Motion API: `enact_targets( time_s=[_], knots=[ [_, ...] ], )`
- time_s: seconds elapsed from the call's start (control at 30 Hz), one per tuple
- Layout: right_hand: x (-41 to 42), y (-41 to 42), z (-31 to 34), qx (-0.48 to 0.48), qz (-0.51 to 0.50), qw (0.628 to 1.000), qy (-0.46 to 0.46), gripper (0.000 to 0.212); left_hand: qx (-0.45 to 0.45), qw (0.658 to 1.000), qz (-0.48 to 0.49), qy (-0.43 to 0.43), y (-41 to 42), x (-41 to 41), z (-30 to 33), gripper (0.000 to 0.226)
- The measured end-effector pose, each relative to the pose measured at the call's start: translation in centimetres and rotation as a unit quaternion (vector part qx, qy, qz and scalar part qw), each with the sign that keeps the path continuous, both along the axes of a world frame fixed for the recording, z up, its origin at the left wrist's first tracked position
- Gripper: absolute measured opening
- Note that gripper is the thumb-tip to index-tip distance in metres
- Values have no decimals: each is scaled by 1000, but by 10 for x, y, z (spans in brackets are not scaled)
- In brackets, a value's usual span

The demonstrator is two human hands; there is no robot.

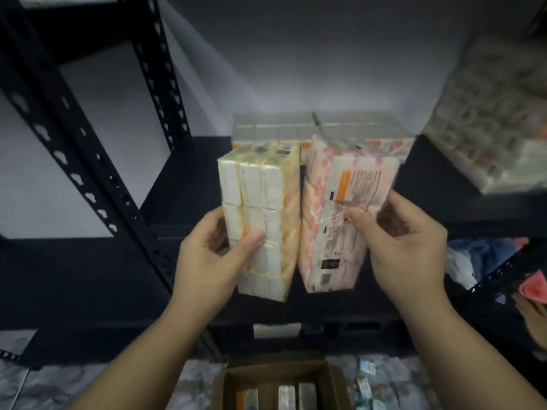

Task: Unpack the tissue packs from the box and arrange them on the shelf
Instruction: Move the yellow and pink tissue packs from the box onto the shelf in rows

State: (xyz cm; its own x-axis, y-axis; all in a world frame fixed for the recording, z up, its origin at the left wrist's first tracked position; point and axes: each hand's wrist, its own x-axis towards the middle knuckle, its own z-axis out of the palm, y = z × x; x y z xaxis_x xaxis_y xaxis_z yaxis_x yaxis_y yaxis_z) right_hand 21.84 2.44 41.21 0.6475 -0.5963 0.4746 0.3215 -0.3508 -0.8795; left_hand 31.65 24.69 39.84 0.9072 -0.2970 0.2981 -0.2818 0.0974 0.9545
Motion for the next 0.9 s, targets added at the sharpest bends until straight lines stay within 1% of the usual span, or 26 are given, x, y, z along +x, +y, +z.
enact_targets(
  time_s=[0.1, 0.2, 0.33, 0.43, 0.53, 0.63, 0.77, 0.83, 0.87, 0.9],
  knots=[
    [24, -26, 29, -22, 18, 998, -49, 32, -5, 999, 13, -35, -26, 21, 25, 45],
    [47, -55, 46, -28, 30, 997, -59, 29, -9, 998, 31, -61, -53, 41, 39, 47],
    [74, -89, 48, -31, 30, 998, -41, 27, 14, 996, 51, -68, -83, 65, 33, 56],
    [88, -107, 30, -21, 47, 999, -6, 26, 48, 996, 60, -54, -99, 78, 18, 61],
    [95, -119, 14, -27, 42, 999, 17, 25, 58, 995, 73, -43, -109, 86, 7, 63],
    [101, -127, 13, -42, 46, 998, 29, 33, 74, 994, 71, -42, -112, 91, 8, 67],
    [106, -127, 17, -58, 49, 996, 39, 56, 93, 994, 37, -50, -109, 97, 16, 77],
    [108, -125, 22, -27, 60, 997, 27, 57, 97, 994, 18, -55, -105, 103, 23, 82],
    [110, -123, 24, 4, 72, 997, 27, 54, 93, 995, 6, -47, -104, 108, 26, 78],
    [114, -122, 25, 40, 83, 995, 38, 53, 87, 996, -6, -35, -105, 110, 32, 68]
  ],
)
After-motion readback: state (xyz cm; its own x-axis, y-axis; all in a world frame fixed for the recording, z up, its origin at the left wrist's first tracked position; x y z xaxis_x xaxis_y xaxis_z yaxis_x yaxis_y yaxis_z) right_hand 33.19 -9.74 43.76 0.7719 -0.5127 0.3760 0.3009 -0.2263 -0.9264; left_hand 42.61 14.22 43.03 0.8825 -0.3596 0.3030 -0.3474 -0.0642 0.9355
